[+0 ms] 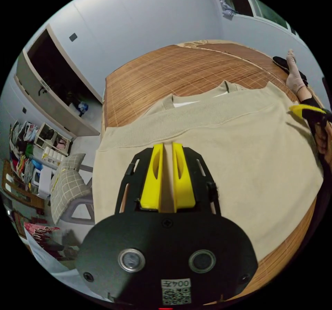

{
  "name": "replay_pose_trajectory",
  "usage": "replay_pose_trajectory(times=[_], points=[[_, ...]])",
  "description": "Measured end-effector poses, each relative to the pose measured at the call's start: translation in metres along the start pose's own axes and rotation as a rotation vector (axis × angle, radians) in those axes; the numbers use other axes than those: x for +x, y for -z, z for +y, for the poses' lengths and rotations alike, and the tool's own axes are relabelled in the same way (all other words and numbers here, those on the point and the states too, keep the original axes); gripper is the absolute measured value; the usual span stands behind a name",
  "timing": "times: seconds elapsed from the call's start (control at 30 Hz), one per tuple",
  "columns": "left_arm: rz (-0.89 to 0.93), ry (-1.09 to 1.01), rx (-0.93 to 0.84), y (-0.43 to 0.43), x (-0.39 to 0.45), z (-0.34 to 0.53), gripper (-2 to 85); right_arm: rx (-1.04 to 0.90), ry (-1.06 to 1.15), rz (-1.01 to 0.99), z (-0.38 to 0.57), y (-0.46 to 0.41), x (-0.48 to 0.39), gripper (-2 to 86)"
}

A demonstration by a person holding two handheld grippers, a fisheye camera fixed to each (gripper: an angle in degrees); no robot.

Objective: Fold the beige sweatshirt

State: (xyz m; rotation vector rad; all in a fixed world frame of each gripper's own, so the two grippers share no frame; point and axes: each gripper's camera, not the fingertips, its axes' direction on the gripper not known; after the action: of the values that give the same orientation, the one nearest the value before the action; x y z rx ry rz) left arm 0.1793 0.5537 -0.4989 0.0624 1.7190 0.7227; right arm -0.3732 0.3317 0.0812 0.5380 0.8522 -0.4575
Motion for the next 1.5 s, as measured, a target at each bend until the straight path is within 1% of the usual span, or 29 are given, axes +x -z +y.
replay_pose_trajectory(times=[0.07, 0.1, 0.17, 0.23, 0.3, 0.43, 0.5, 0.67, 0.73, 0.83, 0.87, 0.9, 0.97, 1.03, 1.13, 1.2, 1.23, 1.37, 1.43, 1.5], points=[[0.007, 0.002, -0.002, -0.003, 0.004, 0.002, 3.1, 0.058, -0.111, -0.007, -0.004, 0.02, 0.031, 10.6], [0.005, 0.001, -0.001, -0.004, 0.007, 0.003, 3.2, 0.054, -0.178, -0.033, -0.005, 0.025, 0.051, 10.8], [-0.005, -0.004, -0.002, -0.006, 0.014, 0.006, 3.3, 0.017, -0.241, -0.081, -0.008, 0.021, 0.07, 10.7], [-0.017, -0.011, -0.004, -0.008, 0.021, 0.008, 3.3, -0.022, -0.266, -0.084, -0.01, 0.012, 0.076, 9.9], [-0.027, -0.015, -0.005, -0.01, 0.029, 0.011, 3.2, -0.052, -0.26, -0.059, -0.015, 0.001, 0.072, 7.3], [-0.027, -0.015, -0.005, -0.012, 0.04, 0.016, 3.2, -0.056, -0.283, -0.054, -0.021, -0.007, 0.073, 4.1], [-0.025, -0.016, -0.006, -0.014, 0.047, 0.02, 3.2, -0.086, -0.275, 0.062, -0.025, -0.006, 0.075, 3.8], [-0.026, -0.016, -0.007, -0.016, 0.063, 0.029, 3.1, -0.099, -0.264, 0.061, -0.028, -0.008, 0.075, 5.2], [-0.027, -0.017, -0.007, -0.016, 0.069, 0.032, 3.0, -0.079, -0.249, 0.101, -0.028, 0.003, 0.067, 7.0], [-0.032, -0.019, -0.005, -0.017, 0.08, 0.039, 3.0, -0.017, -0.127, 0.164, -0.031, 0.022, 0.038, 7.8], [-0.038, -0.022, -0.005, -0.017, 0.086, 0.041, 3.0, -0.03, -0.059, 0.168, -0.031, 0.018, 0.025, 7.4], [-0.046, -0.026, -0.005, -0.017, 0.091, 0.044, 2.9, -0.087, -0.017, 0.194, -0.032, 0.006, 0.017, 7.4], [-0.049, -0.028, -0.005, -0.017, 0.099, 0.048, 2.9, -0.197, 0.002, 0.266, -0.033, -0.018, 0.015, 6.4], [-0.044, -0.025, -0.005, -0.016, 0.105, 0.052, 2.9, -0.176, -0.002, 0.307, -0.033, -0.019, 0.015, 5.5], [-0.04, -0.024, -0.008, -0.016, 0.116, 0.059, 2.9, -0.158, -0.047, 0.237, -0.031, -0.009, 0.024, 7.2], [-0.049, -0.029, -0.007, -0.015, 0.127, 0.065, 3.0, -0.129, -0.116, 0.097, -0.026, 0.018, 0.035, 10.1], [-0.052, -0.03, -0.006, -0.015, 0.13, 0.066, 3.0, -0.12, -0.134, 0.068, -0.023, 0.028, 0.037, 10.7], [-0.052, -0.031, -0.008, -0.012, 0.147, 0.076, 3.5, 0.019, -0.254, -0.131, 0.017, 0.119, 0.049, 11.4], [-0.022, -0.02, -0.014, -0.011, 0.15, 0.079, 3.9, 0.063, -0.272, -0.135, 0.045, 0.151, 0.043, 11.8], [0.063, 0.011, -0.033, -0.009, 0.145, 0.081, 4.5, 0.074, -0.294, -0.071, 0.082, 0.175, 0.033, 12.6]])
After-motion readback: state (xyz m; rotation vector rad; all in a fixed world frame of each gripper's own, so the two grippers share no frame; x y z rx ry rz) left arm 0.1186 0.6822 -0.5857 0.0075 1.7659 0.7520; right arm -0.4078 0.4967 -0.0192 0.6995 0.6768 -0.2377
